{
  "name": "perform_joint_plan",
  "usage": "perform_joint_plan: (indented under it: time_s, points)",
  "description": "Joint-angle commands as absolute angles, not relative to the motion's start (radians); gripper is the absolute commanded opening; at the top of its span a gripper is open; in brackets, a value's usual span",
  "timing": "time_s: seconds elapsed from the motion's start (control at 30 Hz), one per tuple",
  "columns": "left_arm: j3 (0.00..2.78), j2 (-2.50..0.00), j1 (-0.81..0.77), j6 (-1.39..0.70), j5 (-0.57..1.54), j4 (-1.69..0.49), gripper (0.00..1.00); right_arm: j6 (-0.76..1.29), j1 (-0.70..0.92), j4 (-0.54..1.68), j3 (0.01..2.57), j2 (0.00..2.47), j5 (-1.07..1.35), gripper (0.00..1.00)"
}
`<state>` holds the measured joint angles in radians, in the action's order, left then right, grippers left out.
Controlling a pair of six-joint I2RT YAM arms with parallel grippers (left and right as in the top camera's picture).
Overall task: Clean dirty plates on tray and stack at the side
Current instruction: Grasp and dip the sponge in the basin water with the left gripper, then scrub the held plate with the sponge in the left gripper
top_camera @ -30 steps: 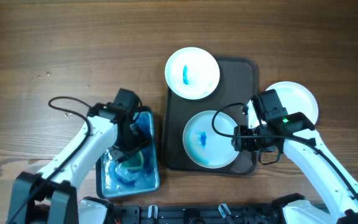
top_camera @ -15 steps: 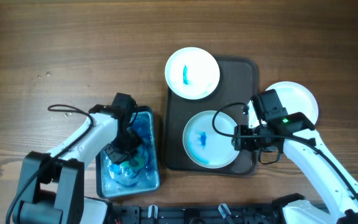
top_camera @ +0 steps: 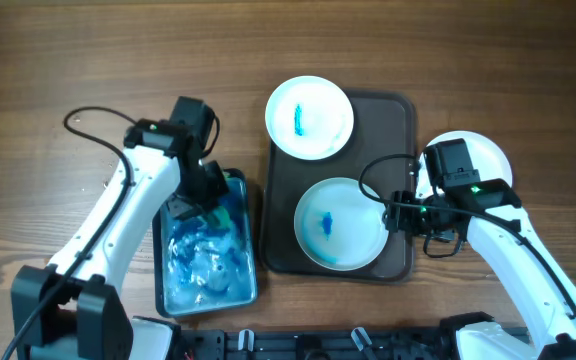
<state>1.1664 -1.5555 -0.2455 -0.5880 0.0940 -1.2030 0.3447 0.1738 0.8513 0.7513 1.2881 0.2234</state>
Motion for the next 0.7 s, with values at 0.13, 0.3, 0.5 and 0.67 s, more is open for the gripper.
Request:
perform_joint_plan:
  time_s: [0.13,0.3,0.5,0.67]
  points:
    - [1.268,-1.535,-0.289,-0.553,0.085,-1.232,0.04,0.257,0.171,0.768,0.73,1.331,0.347,0.67]
    - [1.268,-1.535,-0.376,-0.558,0.115,-1.206,0.04,0.277,0.171,0.677,0.706,1.393,0.319,0.58]
    - [1.268,-1.554,-0.528,-0.643,0.122,-1.078,0.04,0.364,0.171,0.579,0.706,1.495,0.2,0.43]
    - [1.267,-1.637,-0.632,-0.672,0.271,-0.949,0.04,0.366,0.171,0.566,0.706,1.576,0.282,0.1]
